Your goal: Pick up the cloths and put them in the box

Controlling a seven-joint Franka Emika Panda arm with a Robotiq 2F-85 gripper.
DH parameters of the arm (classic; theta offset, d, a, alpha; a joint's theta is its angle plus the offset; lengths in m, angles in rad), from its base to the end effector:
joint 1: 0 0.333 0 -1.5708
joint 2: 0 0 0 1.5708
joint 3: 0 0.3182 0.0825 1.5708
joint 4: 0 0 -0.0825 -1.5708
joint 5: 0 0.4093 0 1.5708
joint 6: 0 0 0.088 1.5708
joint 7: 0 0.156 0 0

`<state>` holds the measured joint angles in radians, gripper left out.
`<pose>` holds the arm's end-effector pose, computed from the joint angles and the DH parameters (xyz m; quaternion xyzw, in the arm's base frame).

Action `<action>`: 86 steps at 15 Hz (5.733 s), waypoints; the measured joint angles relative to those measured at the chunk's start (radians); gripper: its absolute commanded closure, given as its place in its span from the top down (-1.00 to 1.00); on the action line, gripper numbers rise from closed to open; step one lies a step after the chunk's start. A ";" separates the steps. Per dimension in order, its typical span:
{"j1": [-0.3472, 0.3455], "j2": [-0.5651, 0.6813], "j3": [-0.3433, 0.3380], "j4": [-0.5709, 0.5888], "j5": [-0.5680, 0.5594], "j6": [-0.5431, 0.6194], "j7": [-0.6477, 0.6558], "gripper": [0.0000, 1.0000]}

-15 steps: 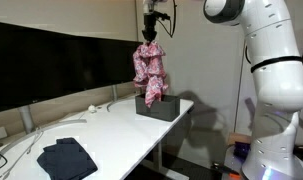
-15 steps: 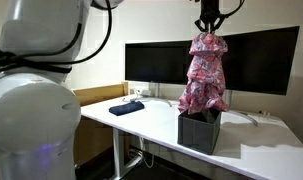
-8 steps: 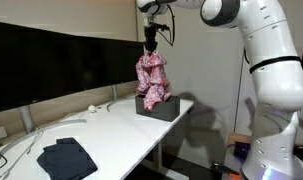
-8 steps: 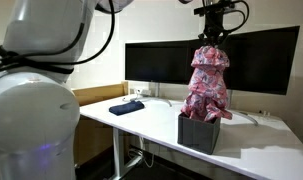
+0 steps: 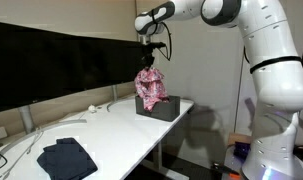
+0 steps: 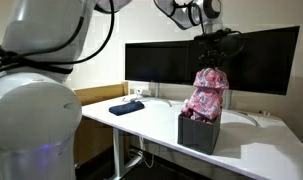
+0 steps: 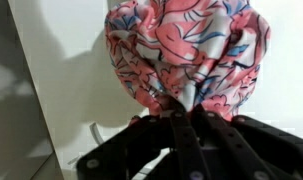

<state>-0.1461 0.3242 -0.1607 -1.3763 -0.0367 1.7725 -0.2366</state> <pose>0.6647 -0.2013 0.4908 0.9980 -0.0270 0.0250 0.0520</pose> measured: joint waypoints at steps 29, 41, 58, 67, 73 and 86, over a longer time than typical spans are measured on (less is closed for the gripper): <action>0.046 -0.118 0.021 -0.668 -0.135 0.433 0.131 0.89; 0.118 -0.439 0.121 -0.650 -0.097 0.434 0.131 1.00; 0.292 -0.480 0.270 -0.669 0.011 0.361 0.132 1.00; 0.359 -0.350 0.377 -0.760 0.000 0.474 0.247 1.00; 0.439 -0.183 0.422 -0.665 -0.098 0.522 0.430 1.00; 0.624 0.195 0.309 -0.211 -0.217 0.521 0.688 1.00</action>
<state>0.4776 0.5190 0.1486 -1.5876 -0.2541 2.2931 0.4510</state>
